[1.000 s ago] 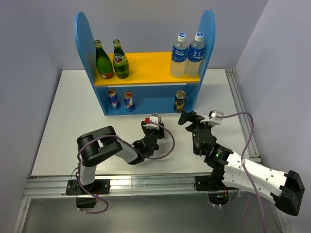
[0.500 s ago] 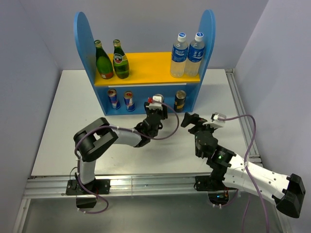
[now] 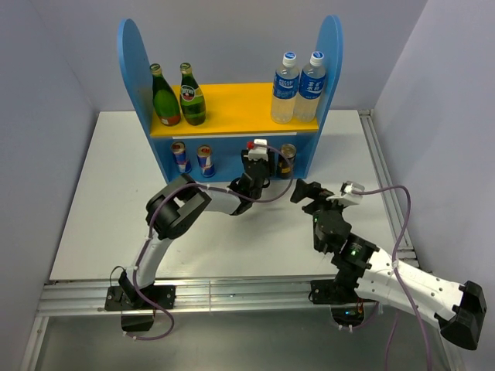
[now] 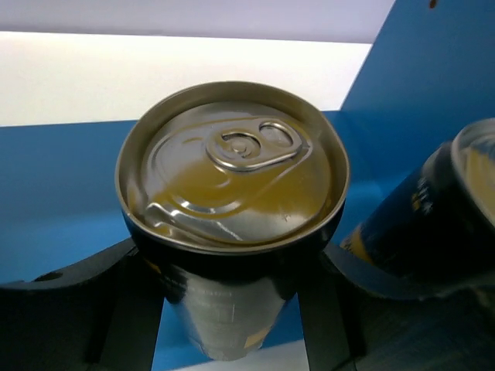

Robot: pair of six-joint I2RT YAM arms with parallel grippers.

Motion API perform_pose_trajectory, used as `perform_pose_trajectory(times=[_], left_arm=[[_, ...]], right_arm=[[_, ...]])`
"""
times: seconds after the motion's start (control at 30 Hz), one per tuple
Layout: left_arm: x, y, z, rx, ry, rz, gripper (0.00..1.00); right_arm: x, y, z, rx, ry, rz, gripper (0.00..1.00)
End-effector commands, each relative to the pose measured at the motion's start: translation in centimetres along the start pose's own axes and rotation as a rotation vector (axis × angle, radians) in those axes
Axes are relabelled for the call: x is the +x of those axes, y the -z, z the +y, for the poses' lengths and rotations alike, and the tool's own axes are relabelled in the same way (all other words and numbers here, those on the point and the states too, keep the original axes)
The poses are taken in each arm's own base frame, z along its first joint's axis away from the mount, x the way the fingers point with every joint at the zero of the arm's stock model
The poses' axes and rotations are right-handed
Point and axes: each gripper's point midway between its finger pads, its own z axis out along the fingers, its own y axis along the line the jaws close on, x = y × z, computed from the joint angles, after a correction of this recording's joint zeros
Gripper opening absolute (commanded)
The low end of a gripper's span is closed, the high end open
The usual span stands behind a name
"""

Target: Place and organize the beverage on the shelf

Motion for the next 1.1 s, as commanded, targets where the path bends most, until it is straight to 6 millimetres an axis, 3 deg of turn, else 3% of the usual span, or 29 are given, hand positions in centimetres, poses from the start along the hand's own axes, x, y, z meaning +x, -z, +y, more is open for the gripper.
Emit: perform_pose_trajectory(times=[0.0, 0.07, 0.1, 0.17, 0.3, 0.6, 0.97, 1.0, 1.07], left_arm=[[-4.0, -1.3, -2.8, 0.062, 0.126, -0.083, 0.00], [-3.6, -1.5, -3.0, 0.066, 0.134, -0.079, 0.10], [-3.5, -1.5, -3.1, 0.070, 0.134, -0.078, 0.35], [-3.5, -1.5, -3.2, 0.072, 0.137, -0.078, 0.53], [-3.6, -1.5, -2.8, 0.049, 0.122, -0.077, 0.99], [-4.1, 0.3, -1.6, 0.032, 0.108, -0.071, 0.99], [-4.7, 4.9, -0.4, 0.037, 0.087, -0.065, 0.99], [-4.0, 5.7, -0.1, 0.029, 0.075, -0.050, 0.99], [-5.1, 7.0, -0.2, 0.040, 0.090, -0.064, 0.99]], right_arm=[[-0.5, 0.2, -0.6, 0.018, -0.027, -0.027, 1.00], [-0.5, 0.2, -0.7, 0.019, -0.025, -0.027, 1.00], [-0.5, 0.2, -0.8, 0.018, -0.030, -0.027, 1.00], [-0.4, 0.3, -0.8, 0.016, -0.030, -0.025, 1.00], [-0.3, 0.3, -0.8, 0.019, -0.035, -0.023, 1.00], [0.0, 0.3, -1.0, 0.022, -0.044, -0.022, 1.00], [1.1, -0.1, -1.1, 0.041, -0.025, -0.008, 1.00], [1.2, -0.1, -1.2, 0.046, -0.022, -0.006, 1.00], [1.4, -0.2, -1.2, 0.049, -0.021, -0.004, 1.00]])
